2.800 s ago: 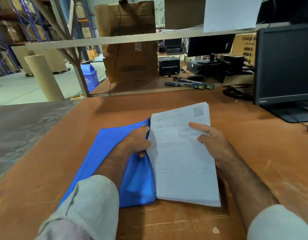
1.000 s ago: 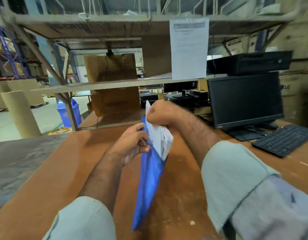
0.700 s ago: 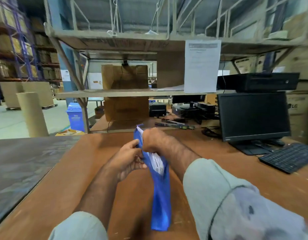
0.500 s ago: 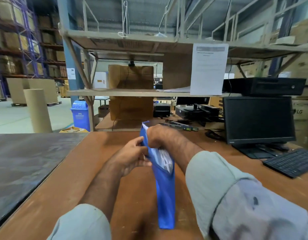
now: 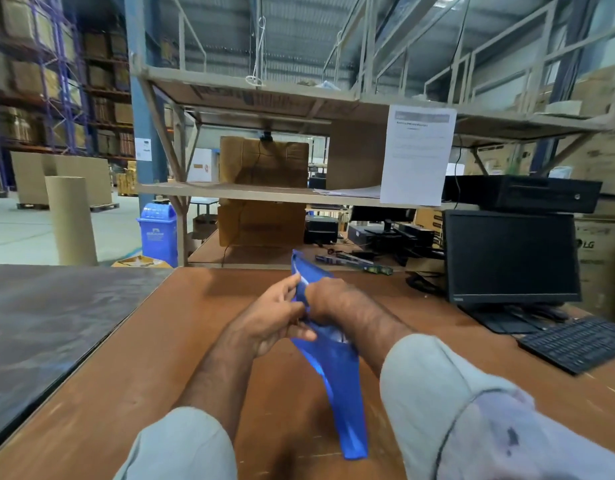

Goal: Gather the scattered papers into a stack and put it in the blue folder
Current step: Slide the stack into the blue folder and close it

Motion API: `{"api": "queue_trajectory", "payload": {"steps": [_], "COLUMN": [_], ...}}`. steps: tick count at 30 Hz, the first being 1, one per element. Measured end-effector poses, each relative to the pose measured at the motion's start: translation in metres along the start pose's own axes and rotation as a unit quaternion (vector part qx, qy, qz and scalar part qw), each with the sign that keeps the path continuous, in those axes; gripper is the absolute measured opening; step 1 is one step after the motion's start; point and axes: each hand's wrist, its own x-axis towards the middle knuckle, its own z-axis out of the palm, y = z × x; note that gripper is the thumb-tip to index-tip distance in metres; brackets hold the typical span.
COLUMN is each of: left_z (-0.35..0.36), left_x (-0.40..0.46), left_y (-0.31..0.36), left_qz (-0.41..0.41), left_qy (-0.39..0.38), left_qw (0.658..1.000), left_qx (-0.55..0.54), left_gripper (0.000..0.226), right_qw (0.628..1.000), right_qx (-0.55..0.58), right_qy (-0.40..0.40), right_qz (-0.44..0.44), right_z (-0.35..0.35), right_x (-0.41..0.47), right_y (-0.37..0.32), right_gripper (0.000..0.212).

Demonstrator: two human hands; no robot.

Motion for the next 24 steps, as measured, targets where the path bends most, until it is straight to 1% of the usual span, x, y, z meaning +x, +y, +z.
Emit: {"api": "queue_trajectory", "payload": {"steps": [4, 6, 7, 8, 11, 13, 14, 15, 16, 18, 19, 20, 21, 22, 23, 24], "left_z": [-0.012, -0.015, -0.015, -0.015, -0.011, -0.008, -0.008, -0.008, -0.009, -0.013, -0.014, -0.015, -0.014, -0.013, -0.011, -0.009], "left_x": [-0.008, -0.008, -0.009, -0.009, -0.009, -0.008, -0.008, -0.007, -0.006, -0.004, -0.003, -0.002, -0.001, 0.000, 0.002, 0.003], "left_y": [-0.002, -0.001, 0.000, 0.001, 0.001, 0.000, -0.002, -0.003, -0.004, -0.004, -0.002, 0.001, 0.004, 0.009, 0.016, 0.023], "left_qz": [0.000, -0.004, -0.002, 0.002, 0.018, 0.020, 0.019, 0.019, 0.020, 0.021, 0.021, 0.020, 0.017, 0.014, 0.012, 0.016], "left_qy": [0.032, 0.027, 0.024, 0.023, 0.032, 0.038, 0.042, 0.042, 0.039, 0.037, 0.042, 0.050, 0.062, 0.070, 0.077, 0.083], "left_qw": [0.999, 1.000, 1.000, 1.000, 0.999, 0.999, 0.999, 0.999, 0.999, 0.999, 0.999, 0.998, 0.998, 0.997, 0.997, 0.996], "left_qx": [-0.005, -0.004, -0.001, 0.001, 0.002, -0.003, -0.009, -0.013, -0.018, -0.021, -0.017, -0.014, -0.006, 0.001, 0.010, 0.019], "left_gripper": [0.075, 0.077, 0.076, 0.072, 0.060, 0.050, 0.050, 0.051, 0.052, 0.054, 0.053, 0.051, 0.048, 0.043, 0.038, 0.034], "right_qw": [0.991, 0.981, 0.979, 0.980, 0.985, 0.985, 0.983, 0.980, 0.972, 0.935, 0.920, 0.921, 0.925, 0.915, 0.880, 0.834], "right_qx": [0.121, 0.185, 0.198, 0.196, 0.173, 0.173, 0.178, 0.191, 0.207, 0.254, 0.257, 0.254, 0.281, 0.356, 0.457, 0.541], "right_qy": [0.050, 0.044, 0.033, 0.020, -0.008, -0.009, 0.005, 0.038, 0.100, 0.248, 0.295, 0.295, 0.255, 0.189, 0.128, 0.101], "right_qz": [-0.008, -0.027, -0.034, -0.039, -0.026, -0.023, -0.034, -0.049, -0.058, -0.025, 0.000, 0.020, 0.025, 0.015, -0.015, -0.046], "right_z": [0.003, 0.002, 0.004, 0.006, 0.018, 0.022, 0.020, 0.019, 0.016, 0.014, 0.015, 0.017, 0.019, 0.021, 0.025, 0.028], "right_x": [0.010, 0.009, 0.010, 0.009, 0.012, 0.014, 0.013, 0.013, 0.011, 0.011, 0.012, 0.013, 0.013, 0.013, 0.012, 0.010], "right_y": [0.008, 0.009, 0.009, 0.008, 0.002, 0.004, 0.006, 0.010, 0.015, 0.025, 0.031, 0.036, 0.042, 0.046, 0.047, 0.047], "right_gripper": [0.065, 0.069, 0.068, 0.070, 0.084, 0.084, 0.080, 0.071, 0.059, 0.041, 0.035, 0.030, 0.028, 0.028, 0.028, 0.030]}}
